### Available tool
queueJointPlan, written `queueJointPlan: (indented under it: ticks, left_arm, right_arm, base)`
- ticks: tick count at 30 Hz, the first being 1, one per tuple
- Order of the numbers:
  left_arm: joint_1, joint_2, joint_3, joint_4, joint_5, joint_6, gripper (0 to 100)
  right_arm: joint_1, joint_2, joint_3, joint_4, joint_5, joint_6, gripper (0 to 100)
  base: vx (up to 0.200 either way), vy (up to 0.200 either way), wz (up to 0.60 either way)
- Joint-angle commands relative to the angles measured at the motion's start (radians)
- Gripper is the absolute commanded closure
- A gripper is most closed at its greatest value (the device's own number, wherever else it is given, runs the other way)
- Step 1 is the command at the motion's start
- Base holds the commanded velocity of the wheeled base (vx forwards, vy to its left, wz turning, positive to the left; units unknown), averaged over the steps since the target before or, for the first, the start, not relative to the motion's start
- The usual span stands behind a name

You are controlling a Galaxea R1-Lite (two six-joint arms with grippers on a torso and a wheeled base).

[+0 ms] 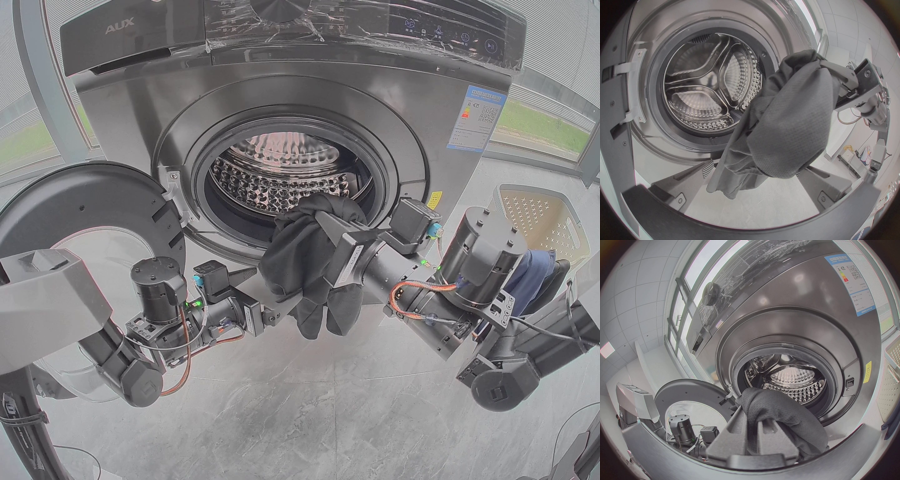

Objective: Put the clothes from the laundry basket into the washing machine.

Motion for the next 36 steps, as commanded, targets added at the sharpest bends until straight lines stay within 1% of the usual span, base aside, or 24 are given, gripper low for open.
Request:
queueJointPlan:
  ticks: [1,9,14,24,25,31,34,36]
  left_arm:
    - [0.013,0.053,-0.036,-0.003,0.001,-0.002,0]
    - [-0.003,0.097,-0.112,-0.024,0.001,-0.002,0]
    - [-0.030,0.099,-0.144,-0.032,0.001,-0.003,0]
    - [-0.070,0.100,-0.147,-0.064,0.002,-0.005,0]
    - [-0.070,0.100,-0.147,-0.065,0.002,-0.005,100]
    - [-0.069,0.105,-0.148,-0.067,0.005,-0.011,100]
    - [-0.070,0.097,-0.135,-0.089,0.022,-0.016,100]
    - [-0.070,0.090,-0.107,-0.098,0.024,-0.016,100]
  right_arm:
    - [0.002,0.005,0.004,-0.002,0.001,0.000,100]
    - [0.017,0.010,0.001,-0.003,0.000,-0.002,100]
    - [0.019,0.011,0.004,-0.003,0.000,-0.002,100]
    - [0.023,0.011,0.006,-0.003,0.000,-0.004,100]
    - [0.023,0.011,0.004,-0.003,0.000,-0.004,100]
    - [0.023,0.011,0.006,-0.003,0.000,-0.002,100]
    - [0.023,0.011,0.007,-0.003,0.000,-0.002,100]
    - [0.022,0.011,0.013,-0.003,0.000,-0.002,100]
  base:
    - [0.000,0.000,0.00]
    - [0.000,0.000,0.00]
    - [0.000,0.000,0.00]
    - [0.000,0.000,0.00]
    - [0.000,0.000,0.00]
    - [0.000,0.000,0.00]
    - [0.000,0.000,0.00]
    - [0.000,0.000,0.00]
